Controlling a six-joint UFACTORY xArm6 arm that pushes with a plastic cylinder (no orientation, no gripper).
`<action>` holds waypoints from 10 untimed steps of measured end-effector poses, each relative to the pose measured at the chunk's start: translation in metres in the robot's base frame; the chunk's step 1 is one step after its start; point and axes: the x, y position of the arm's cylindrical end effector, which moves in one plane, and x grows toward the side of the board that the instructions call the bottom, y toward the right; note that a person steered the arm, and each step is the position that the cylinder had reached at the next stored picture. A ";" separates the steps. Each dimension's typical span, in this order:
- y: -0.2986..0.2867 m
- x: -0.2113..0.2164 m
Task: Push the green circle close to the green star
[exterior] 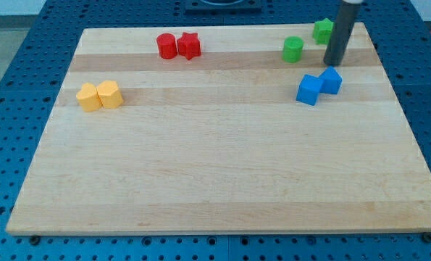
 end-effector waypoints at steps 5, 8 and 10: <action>-0.106 -0.029; -0.068 -0.054; -0.062 -0.066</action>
